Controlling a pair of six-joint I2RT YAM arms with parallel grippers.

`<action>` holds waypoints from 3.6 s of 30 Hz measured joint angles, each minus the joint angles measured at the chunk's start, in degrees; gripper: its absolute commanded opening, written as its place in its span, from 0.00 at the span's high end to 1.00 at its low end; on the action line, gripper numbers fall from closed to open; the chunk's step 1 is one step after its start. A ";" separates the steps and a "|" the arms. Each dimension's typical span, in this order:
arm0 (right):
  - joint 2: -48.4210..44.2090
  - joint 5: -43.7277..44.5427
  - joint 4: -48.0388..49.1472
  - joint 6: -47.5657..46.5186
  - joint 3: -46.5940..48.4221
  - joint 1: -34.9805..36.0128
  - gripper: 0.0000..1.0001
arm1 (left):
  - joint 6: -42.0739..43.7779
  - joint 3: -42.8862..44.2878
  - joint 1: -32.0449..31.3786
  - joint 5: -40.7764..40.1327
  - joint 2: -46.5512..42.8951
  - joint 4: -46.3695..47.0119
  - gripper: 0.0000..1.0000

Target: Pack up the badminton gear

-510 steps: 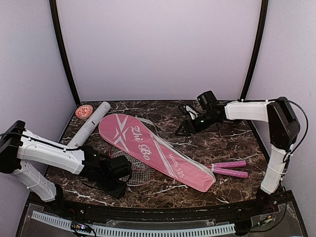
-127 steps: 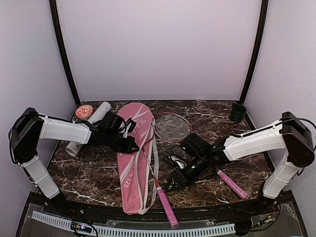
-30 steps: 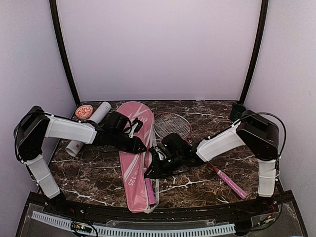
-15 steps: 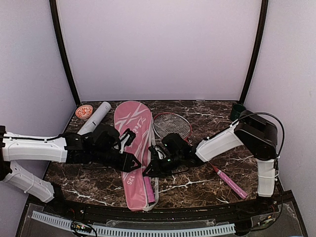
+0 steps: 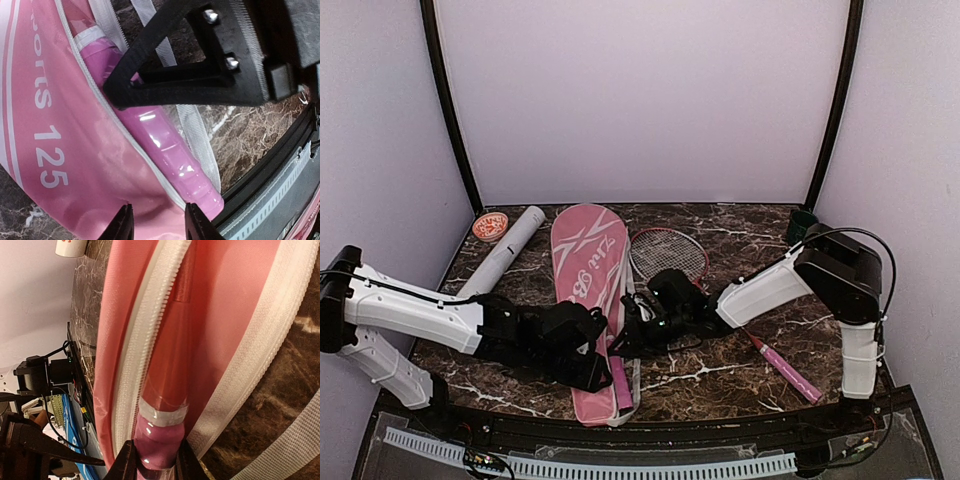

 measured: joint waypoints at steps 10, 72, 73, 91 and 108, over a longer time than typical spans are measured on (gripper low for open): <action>0.00 0.00 0.70 0.87 0.00 0.00 1.00 | -2.82 2.47 0.02 -1.11 4.52 0.70 0.69; 1.62 -0.57 1.31 1.36 1.07 -0.11 1.00 | -3.85 1.38 5.27 -4.96 4.17 2.25 0.62; 1.62 -0.59 1.33 1.36 1.07 -0.11 1.00 | -3.87 1.38 5.27 -4.39 4.79 2.71 0.63; 1.75 -1.05 2.40 2.45 1.03 -0.24 1.00 | -5.57 0.72 5.27 -0.09 5.75 5.27 1.00; 1.03 -0.50 6.23 6.03 -0.52 -0.26 1.00 | -5.40 -2.49 5.42 1.81 0.87 11.28 1.00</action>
